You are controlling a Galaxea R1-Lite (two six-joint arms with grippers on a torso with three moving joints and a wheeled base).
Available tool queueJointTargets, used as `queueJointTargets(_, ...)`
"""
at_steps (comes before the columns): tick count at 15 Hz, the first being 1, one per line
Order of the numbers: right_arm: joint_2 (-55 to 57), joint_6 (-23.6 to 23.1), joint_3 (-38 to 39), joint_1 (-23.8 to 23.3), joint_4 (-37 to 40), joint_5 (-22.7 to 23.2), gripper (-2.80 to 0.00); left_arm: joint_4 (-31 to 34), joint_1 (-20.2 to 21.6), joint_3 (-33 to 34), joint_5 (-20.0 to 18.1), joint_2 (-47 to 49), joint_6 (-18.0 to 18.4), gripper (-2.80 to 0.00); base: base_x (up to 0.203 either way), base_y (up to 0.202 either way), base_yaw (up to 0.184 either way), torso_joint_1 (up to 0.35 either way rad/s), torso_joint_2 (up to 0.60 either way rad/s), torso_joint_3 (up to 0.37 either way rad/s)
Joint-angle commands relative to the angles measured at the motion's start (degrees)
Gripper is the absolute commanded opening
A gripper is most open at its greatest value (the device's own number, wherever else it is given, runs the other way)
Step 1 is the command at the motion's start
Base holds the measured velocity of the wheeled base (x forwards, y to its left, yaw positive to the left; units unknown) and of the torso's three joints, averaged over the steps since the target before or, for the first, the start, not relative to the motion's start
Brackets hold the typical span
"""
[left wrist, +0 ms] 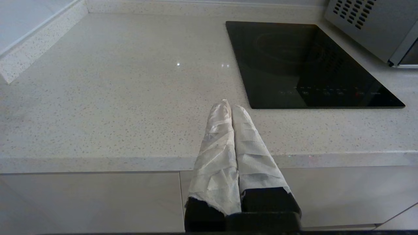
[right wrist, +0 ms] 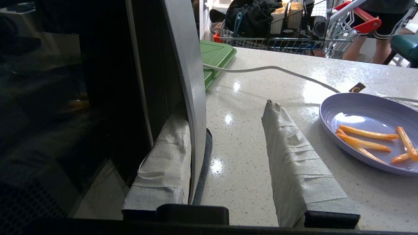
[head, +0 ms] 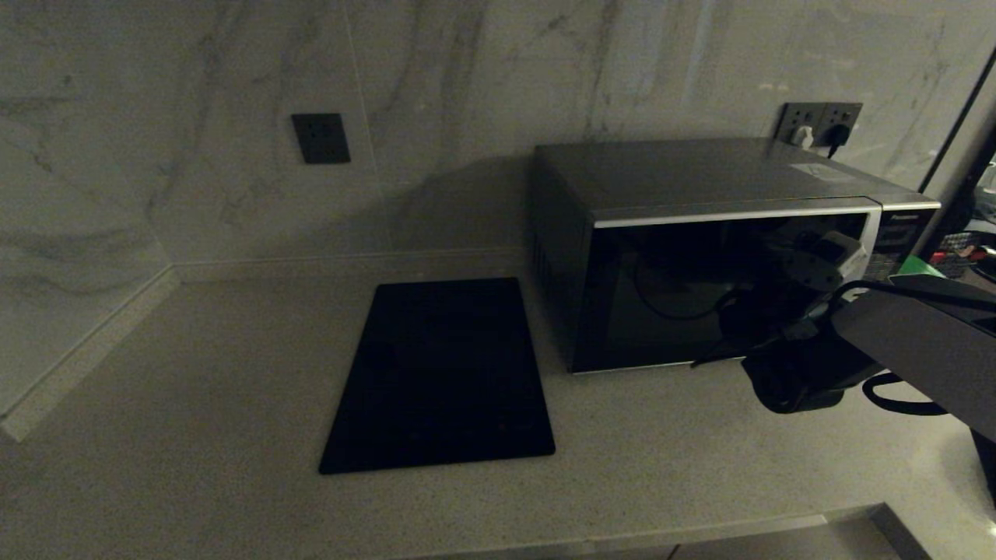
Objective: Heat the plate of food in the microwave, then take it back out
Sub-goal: Open the microwave oven
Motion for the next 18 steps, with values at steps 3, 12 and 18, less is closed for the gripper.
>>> queueJointTargets(3, -0.8, 0.4, 1.3, 0.2, -0.5, -0.6, -2.80, 0.0, 0.0, 0.0, 0.0, 0.1, 0.0, -2.80, 0.000, 0.000, 0.000, 0.000, 0.00, 0.000)
queueJointTargets(12, -1.7, 0.9, 2.7, 1.5, -0.5, -0.9, -2.80, 0.0, 0.0, 0.0, 0.0, 0.1, 0.0, -2.80, 0.000, 0.000, 0.000, 0.000, 0.00, 0.000)
queueJointTargets(18, -2.0, 0.9, 3.0, 1.5, -0.5, -0.9, -2.80, 0.0, 0.0, 0.0, 0.0, 0.1, 0.0, -2.80, 0.000, 0.000, 0.000, 0.000, 0.00, 0.000)
